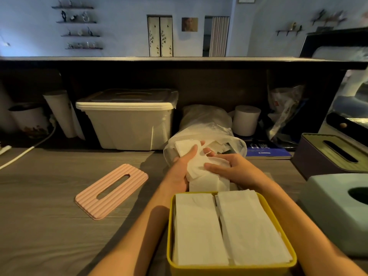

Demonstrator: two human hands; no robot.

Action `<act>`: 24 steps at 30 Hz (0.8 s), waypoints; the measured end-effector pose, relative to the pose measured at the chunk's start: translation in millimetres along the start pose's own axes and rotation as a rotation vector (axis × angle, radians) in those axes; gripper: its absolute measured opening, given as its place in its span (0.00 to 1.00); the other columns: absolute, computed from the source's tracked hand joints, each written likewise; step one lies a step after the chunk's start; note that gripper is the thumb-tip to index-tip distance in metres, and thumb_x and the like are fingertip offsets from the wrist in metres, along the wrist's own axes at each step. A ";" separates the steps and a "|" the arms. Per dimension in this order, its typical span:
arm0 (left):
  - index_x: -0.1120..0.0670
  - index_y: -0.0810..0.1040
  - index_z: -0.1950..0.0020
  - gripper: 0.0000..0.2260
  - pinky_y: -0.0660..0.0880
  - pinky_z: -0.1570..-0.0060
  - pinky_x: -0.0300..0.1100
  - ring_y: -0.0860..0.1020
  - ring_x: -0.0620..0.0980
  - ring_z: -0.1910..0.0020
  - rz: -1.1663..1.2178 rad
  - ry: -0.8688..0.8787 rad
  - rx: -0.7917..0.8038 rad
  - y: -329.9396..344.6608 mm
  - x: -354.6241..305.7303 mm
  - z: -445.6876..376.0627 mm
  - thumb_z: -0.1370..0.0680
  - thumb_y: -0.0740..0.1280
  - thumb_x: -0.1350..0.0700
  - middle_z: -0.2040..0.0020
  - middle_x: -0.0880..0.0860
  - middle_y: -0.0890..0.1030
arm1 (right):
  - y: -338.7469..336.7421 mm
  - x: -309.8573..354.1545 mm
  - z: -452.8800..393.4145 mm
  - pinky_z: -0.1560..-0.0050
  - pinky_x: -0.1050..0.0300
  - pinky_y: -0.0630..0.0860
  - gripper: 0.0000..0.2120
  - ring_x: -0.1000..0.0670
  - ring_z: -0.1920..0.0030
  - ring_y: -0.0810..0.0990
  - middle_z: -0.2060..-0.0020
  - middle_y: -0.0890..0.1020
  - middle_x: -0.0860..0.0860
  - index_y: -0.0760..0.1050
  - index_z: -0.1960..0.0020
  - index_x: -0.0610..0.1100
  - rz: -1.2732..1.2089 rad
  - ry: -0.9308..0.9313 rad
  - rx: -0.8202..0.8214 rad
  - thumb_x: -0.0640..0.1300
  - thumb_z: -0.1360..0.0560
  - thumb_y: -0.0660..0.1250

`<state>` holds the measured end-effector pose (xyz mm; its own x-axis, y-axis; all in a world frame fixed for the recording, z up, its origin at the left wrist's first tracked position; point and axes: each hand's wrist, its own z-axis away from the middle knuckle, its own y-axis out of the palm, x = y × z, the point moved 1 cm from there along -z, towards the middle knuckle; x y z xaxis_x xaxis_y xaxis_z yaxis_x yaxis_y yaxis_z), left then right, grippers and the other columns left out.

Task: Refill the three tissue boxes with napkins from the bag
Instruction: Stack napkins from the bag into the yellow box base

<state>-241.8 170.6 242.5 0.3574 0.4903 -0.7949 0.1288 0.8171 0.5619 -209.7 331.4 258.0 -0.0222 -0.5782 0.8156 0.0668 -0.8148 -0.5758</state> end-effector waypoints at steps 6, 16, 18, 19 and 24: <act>0.58 0.80 0.38 0.13 0.76 0.43 0.55 0.79 0.54 0.53 0.338 0.011 0.024 -10.9 -7.5 -8.5 0.15 0.59 0.56 0.54 0.58 0.81 | -22.6 -7.2 5.6 0.55 0.59 0.78 0.27 0.55 0.48 0.81 0.46 0.82 0.54 0.74 0.29 0.55 -0.080 0.016 -0.130 0.58 0.27 0.74; 0.52 0.73 0.31 0.28 0.73 0.34 0.61 0.81 0.62 0.40 -0.076 -0.141 0.148 -7.5 8.8 -6.3 0.24 0.71 0.37 0.39 0.62 0.83 | -14.3 -4.7 3.3 0.56 0.60 0.83 0.14 0.56 0.48 0.85 0.50 0.84 0.57 0.77 0.41 0.56 -0.343 -0.247 -0.191 0.56 0.25 0.73; 0.51 0.78 0.38 0.25 0.78 0.43 0.56 0.85 0.59 0.49 -0.058 -0.113 0.227 -3.2 11.7 -5.1 0.21 0.60 0.33 0.45 0.61 0.85 | -3.5 -8.1 -4.1 0.56 0.65 0.80 0.14 0.59 0.48 0.81 0.49 0.81 0.59 0.77 0.43 0.54 -0.180 -0.318 -0.290 0.55 0.25 0.74; 0.51 0.79 0.39 0.26 0.79 0.45 0.55 0.85 0.58 0.50 -0.078 -0.095 0.245 -0.8 11.8 -2.2 0.21 0.57 0.31 0.46 0.60 0.85 | -0.1 -8.5 -5.3 0.56 0.68 0.79 0.13 0.61 0.48 0.80 0.49 0.80 0.61 0.77 0.44 0.54 -0.132 -0.345 -0.331 0.55 0.25 0.74; 0.56 0.76 0.30 0.25 0.68 0.29 0.64 0.78 0.62 0.35 -0.199 -0.012 0.223 -9.1 17.7 -11.1 0.21 0.66 0.42 0.36 0.63 0.81 | -3.1 -12.5 -5.5 0.59 0.70 0.78 0.09 0.64 0.52 0.80 0.52 0.80 0.60 0.76 0.43 0.53 -0.134 -0.350 -0.339 0.54 0.22 0.70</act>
<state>-246.9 175.2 220.8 0.3153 0.3221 -0.8927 0.3974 0.8094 0.4324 -215.2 341.0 249.3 0.3312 -0.4666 0.8201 -0.2429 -0.8820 -0.4038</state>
